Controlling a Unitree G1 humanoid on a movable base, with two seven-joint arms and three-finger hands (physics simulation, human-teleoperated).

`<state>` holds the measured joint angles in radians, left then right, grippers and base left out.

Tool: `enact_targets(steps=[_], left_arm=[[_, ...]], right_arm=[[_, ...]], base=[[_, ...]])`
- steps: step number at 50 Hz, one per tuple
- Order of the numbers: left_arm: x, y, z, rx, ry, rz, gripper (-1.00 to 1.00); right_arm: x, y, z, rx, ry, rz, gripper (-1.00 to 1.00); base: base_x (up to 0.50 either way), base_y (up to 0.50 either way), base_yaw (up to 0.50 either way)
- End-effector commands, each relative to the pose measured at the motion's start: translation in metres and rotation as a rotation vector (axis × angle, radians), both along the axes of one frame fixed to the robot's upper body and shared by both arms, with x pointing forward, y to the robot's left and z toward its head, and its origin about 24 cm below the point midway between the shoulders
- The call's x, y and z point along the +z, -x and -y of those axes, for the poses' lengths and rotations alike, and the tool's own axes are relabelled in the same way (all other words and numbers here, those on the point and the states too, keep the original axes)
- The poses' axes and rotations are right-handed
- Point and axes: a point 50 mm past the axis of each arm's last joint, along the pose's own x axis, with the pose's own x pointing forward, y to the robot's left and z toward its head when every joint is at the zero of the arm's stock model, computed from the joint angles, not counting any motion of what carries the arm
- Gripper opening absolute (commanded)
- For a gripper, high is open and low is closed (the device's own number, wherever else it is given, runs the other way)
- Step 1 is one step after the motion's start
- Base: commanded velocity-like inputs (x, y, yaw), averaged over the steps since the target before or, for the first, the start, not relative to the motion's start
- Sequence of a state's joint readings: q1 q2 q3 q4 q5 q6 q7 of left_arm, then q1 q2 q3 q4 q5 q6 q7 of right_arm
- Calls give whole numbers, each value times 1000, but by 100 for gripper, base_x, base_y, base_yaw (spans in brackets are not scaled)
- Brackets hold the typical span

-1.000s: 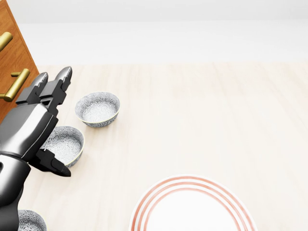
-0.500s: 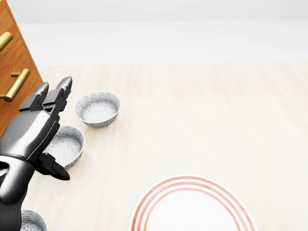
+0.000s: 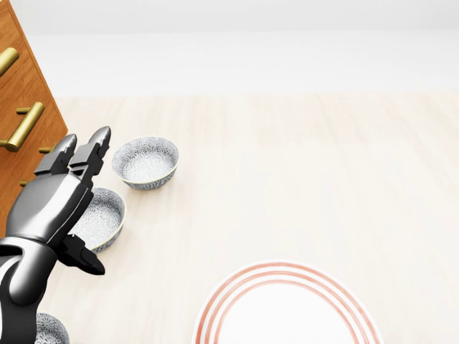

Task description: Put the bowl in the middle on the plate.

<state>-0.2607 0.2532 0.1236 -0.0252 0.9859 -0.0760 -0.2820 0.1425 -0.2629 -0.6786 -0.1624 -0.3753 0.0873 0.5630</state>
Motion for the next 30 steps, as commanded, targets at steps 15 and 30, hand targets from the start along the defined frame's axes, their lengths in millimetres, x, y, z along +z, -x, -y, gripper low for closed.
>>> enact_targets(steps=[15, 30], left_arm=[[-8, -14, -4, 22, -56, -20, 100], [-9, -19, -7, 38, -101, -28, 100]], right_arm=[[2, 0, -1, 10, 6, 2, 100], [2, 1, -1, 9, 6, 2, 100]], base=[[0, 0, 0], [0, 0, 0]])
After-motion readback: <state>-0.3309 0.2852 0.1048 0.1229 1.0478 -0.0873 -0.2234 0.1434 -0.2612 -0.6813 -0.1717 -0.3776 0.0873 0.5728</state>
